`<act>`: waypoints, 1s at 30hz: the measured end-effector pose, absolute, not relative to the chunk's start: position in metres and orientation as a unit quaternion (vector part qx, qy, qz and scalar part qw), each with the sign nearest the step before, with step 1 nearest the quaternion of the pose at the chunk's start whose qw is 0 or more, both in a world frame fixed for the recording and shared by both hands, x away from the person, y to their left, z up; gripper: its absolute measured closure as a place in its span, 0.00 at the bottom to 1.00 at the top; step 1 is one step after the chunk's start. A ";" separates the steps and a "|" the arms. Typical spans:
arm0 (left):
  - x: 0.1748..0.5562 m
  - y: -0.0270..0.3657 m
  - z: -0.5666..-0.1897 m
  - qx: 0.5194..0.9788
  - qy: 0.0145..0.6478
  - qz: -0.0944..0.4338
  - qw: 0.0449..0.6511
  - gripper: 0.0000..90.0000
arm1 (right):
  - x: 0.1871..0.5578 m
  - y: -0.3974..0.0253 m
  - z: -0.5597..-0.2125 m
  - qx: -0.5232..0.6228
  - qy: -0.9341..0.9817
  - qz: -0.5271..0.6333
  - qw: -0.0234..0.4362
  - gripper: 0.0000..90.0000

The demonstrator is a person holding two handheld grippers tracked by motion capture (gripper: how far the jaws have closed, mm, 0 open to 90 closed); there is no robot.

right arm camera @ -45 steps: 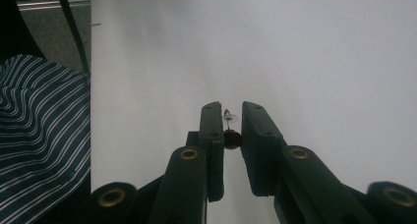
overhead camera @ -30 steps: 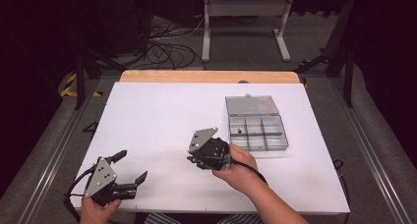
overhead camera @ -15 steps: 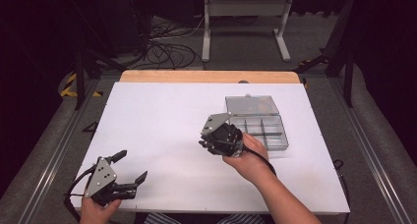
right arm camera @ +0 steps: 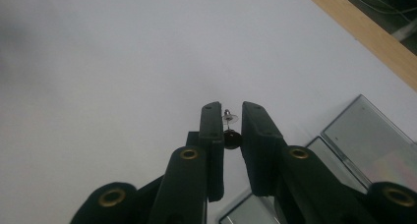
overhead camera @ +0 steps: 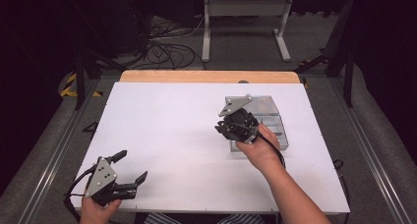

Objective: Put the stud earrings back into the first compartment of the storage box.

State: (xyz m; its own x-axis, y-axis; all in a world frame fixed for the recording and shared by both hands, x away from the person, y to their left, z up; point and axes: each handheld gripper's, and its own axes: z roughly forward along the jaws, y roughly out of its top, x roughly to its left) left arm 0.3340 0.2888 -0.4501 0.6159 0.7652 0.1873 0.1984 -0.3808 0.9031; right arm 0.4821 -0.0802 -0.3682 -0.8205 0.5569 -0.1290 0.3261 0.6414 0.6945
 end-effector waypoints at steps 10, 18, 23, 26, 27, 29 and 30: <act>0.334 0.289 -0.450 0.772 0.313 0.307 0.461 0.12 | 0.514 -0.107 -0.379 0.319 0.873 0.330 0.164 0.89; 0.335 0.289 -0.451 0.772 0.313 0.308 0.461 0.12 | 0.536 -0.120 -0.394 0.357 0.867 0.309 0.160 0.89; 0.334 0.288 -0.450 0.772 0.312 0.309 0.460 0.12 | 0.546 -0.122 -0.402 0.375 0.865 0.295 0.154 0.89; 0.335 0.289 -0.450 0.772 0.313 0.308 0.461 0.12 | 0.551 -0.124 -0.406 0.382 0.865 0.288 0.153 0.89; 0.335 0.289 -0.451 0.772 0.313 0.308 0.461 0.12 | 0.552 -0.125 -0.407 0.385 0.864 0.286 0.152 0.89; 0.335 0.289 -0.451 0.772 0.312 0.309 0.460 0.12 | 0.554 -0.125 -0.410 0.387 0.865 0.281 0.151 0.89; 0.335 0.289 -0.451 0.772 0.312 0.309 0.460 0.12 | 0.556 -0.125 -0.411 0.388 0.865 0.280 0.150 0.89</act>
State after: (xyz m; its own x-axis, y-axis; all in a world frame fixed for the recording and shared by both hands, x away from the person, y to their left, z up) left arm 0.3349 0.2886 -0.4506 0.6146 0.7658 0.1892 0.1980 -0.3819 0.9028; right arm 0.5556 -0.1248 -0.4108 -0.6536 0.7557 -0.0428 0.5877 0.5423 0.6005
